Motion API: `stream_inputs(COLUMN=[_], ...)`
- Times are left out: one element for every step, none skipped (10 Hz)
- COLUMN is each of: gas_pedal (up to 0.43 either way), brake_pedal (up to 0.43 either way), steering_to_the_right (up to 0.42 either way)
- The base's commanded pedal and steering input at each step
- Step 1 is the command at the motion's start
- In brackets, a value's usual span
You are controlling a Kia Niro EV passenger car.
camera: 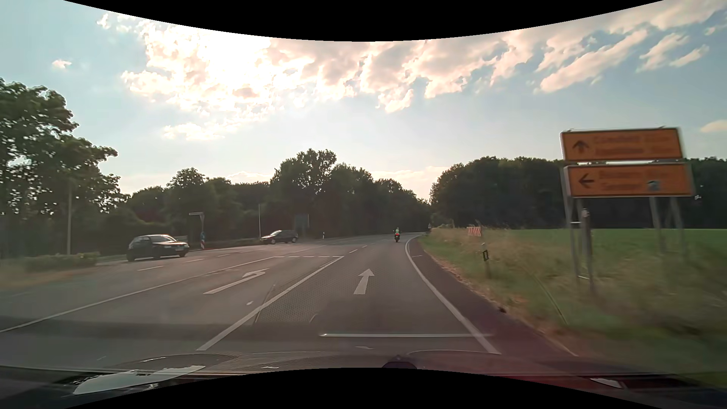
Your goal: Follow the waypoints while adhering to traffic rules and regulations
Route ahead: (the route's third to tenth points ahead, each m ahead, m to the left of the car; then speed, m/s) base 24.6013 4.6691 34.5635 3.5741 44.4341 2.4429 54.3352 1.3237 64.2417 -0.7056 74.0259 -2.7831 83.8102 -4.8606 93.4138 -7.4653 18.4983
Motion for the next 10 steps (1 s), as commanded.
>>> stream_inputs(gas_pedal=[0.209,0.197,0.189,0.189,0.189,0.189,0.189,0.189,0.189,0.189], brake_pedal=[0.0,0.0,0.0,0.0,0.0,0.0,0.0,0.0,0.0,0.0], steering_to_the_right=[0.01,0.011,0.014,0.015,0.015,0.016,0.015,0.015,0.015,0.015])
